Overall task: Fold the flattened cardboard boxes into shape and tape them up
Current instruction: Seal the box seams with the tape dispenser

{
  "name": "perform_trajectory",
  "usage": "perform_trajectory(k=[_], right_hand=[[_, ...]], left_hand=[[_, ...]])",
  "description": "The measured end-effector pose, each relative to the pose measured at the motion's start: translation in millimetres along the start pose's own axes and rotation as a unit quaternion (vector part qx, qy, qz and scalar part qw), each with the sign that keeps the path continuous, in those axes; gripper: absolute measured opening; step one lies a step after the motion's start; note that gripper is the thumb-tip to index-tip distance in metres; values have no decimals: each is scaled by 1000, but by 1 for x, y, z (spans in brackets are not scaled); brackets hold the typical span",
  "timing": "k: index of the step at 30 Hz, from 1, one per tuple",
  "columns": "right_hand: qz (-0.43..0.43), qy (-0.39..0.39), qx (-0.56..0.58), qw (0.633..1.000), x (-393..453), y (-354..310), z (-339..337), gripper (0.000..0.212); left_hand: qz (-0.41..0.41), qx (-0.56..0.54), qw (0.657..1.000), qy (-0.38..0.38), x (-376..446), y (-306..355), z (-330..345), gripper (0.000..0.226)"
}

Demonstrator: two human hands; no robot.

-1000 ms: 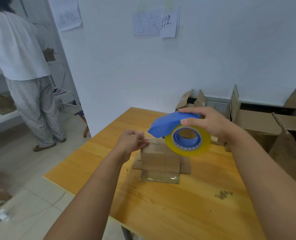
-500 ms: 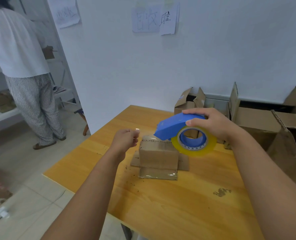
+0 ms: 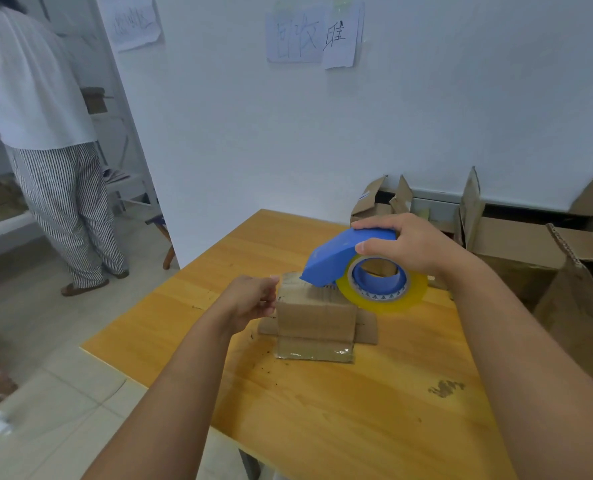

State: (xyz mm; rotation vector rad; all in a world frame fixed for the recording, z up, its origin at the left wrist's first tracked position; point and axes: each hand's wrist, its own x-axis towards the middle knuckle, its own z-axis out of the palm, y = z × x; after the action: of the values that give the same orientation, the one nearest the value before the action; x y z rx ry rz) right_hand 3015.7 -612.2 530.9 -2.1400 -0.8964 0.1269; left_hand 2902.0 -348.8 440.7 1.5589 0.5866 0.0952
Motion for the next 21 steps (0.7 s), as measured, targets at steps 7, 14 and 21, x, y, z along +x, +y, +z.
perform_trajectory(k=[7,14,21], right_hand=[[5,8,-18,1000,-1,-1,3,41],[21,31,6,999,-8,2,6,33],[33,44,3,998,-7,1,7,38]], left_hand=[[-52,67,996,-15,3,-10,-1,54],[146,183,957,172,-5,-25,14,19],[281,249,924,68,-18,-50,44,61]])
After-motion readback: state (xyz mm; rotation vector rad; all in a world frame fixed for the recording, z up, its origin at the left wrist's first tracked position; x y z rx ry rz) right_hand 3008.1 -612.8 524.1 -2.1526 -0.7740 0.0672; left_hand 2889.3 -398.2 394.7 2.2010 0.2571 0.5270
